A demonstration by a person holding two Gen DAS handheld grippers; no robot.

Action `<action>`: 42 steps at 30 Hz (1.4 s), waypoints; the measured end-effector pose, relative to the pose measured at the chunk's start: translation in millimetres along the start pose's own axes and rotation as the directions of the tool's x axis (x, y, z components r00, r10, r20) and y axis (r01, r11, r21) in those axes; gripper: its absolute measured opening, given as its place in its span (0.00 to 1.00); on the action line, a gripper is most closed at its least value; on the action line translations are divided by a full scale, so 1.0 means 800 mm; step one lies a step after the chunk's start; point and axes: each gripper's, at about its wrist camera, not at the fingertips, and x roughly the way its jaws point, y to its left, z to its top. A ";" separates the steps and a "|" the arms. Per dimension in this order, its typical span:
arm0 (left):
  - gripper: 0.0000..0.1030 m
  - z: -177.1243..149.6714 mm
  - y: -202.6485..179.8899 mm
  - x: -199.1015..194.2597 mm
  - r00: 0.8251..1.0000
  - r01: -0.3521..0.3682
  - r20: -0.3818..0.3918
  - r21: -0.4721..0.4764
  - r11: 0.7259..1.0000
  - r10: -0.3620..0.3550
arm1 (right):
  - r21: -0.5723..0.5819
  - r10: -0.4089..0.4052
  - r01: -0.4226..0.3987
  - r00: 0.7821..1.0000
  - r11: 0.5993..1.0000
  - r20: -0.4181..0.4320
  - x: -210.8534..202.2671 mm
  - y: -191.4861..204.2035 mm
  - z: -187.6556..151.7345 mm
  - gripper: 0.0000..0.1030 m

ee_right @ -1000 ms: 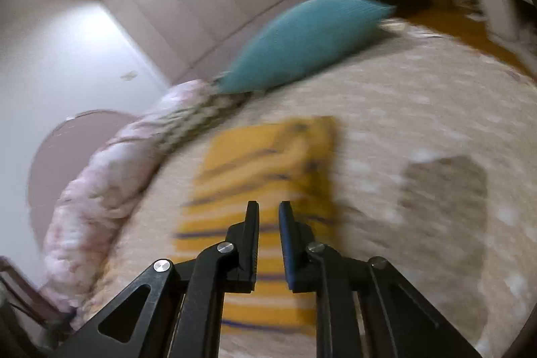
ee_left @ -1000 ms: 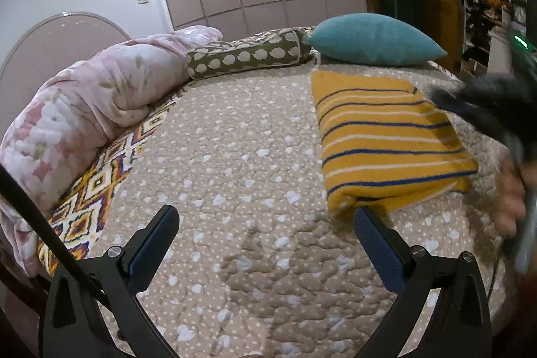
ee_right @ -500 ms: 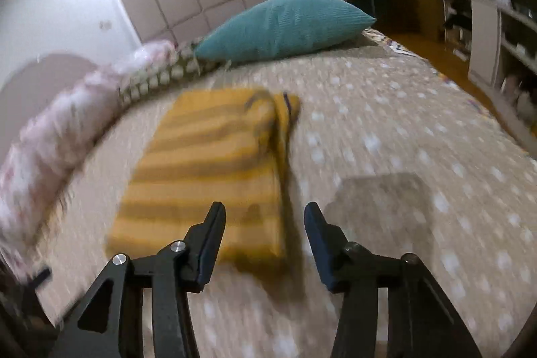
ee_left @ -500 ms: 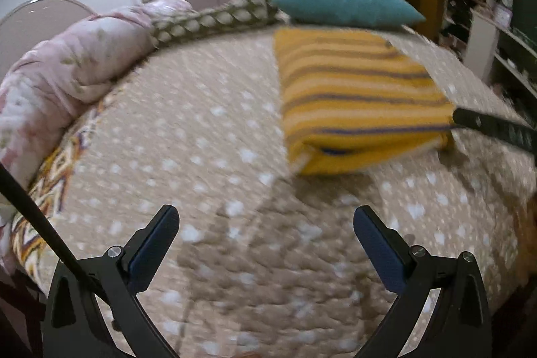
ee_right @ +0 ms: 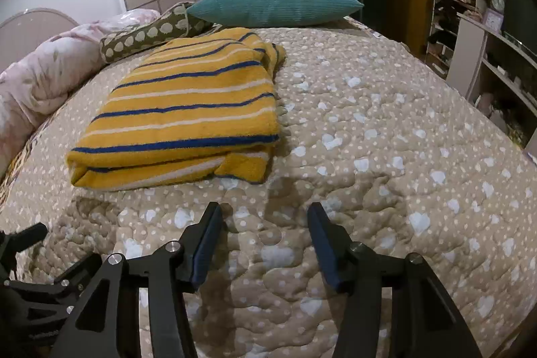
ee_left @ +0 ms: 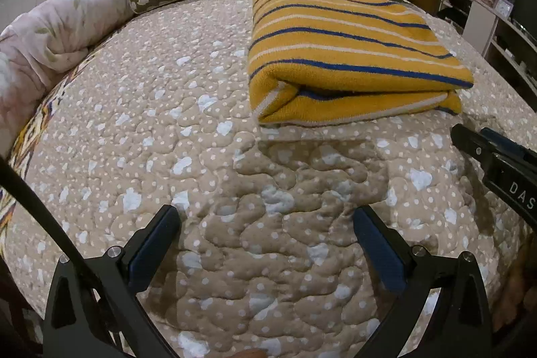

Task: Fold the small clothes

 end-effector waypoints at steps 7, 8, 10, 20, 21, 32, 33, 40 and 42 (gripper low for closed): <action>1.00 0.000 0.014 0.004 0.999 0.036 -0.033 -0.028 0.999 -0.037 | -0.072 -0.070 0.072 0.997 0.995 0.026 0.005 0.019 -0.008 0.63; 1.00 0.001 0.014 0.003 0.999 0.036 -0.038 -0.027 0.999 -0.037 | -0.079 -0.078 0.080 0.997 0.994 0.029 0.006 0.021 -0.009 0.64; 1.00 0.000 0.014 0.002 0.999 0.030 -0.040 -0.021 0.999 -0.031 | -0.087 -0.092 0.095 0.995 0.992 0.037 0.006 0.023 -0.010 0.65; 1.00 -0.010 0.007 -0.029 0.997 -0.072 -0.008 -0.012 0.997 0.072 | -0.077 -0.089 0.092 0.995 0.993 0.041 0.008 0.017 -0.008 0.68; 1.00 -0.010 0.008 -0.034 0.996 -0.094 0.006 -0.012 0.996 0.094 | -0.077 -0.089 0.092 0.995 0.993 0.041 0.008 0.016 -0.008 0.68; 1.00 -0.003 0.029 -0.059 0.987 -0.147 0.065 -0.025 0.989 0.149 | -0.057 -0.091 0.095 0.993 0.994 0.078 -0.003 0.015 -0.008 0.69; 1.00 -0.001 0.027 -0.058 0.987 -0.148 0.066 -0.023 0.989 0.149 | -0.055 -0.089 0.094 0.993 0.994 0.083 -0.004 0.015 -0.008 0.69; 1.00 0.000 0.021 -0.060 0.984 -0.159 0.082 -0.009 0.987 0.159 | -0.083 -0.098 0.107 0.990 0.991 0.104 -0.009 0.023 -0.009 0.69; 1.00 -0.001 0.021 -0.060 0.984 -0.160 0.082 -0.008 0.987 0.160 | -0.091 -0.099 0.110 0.989 0.990 0.113 -0.011 0.027 -0.011 0.69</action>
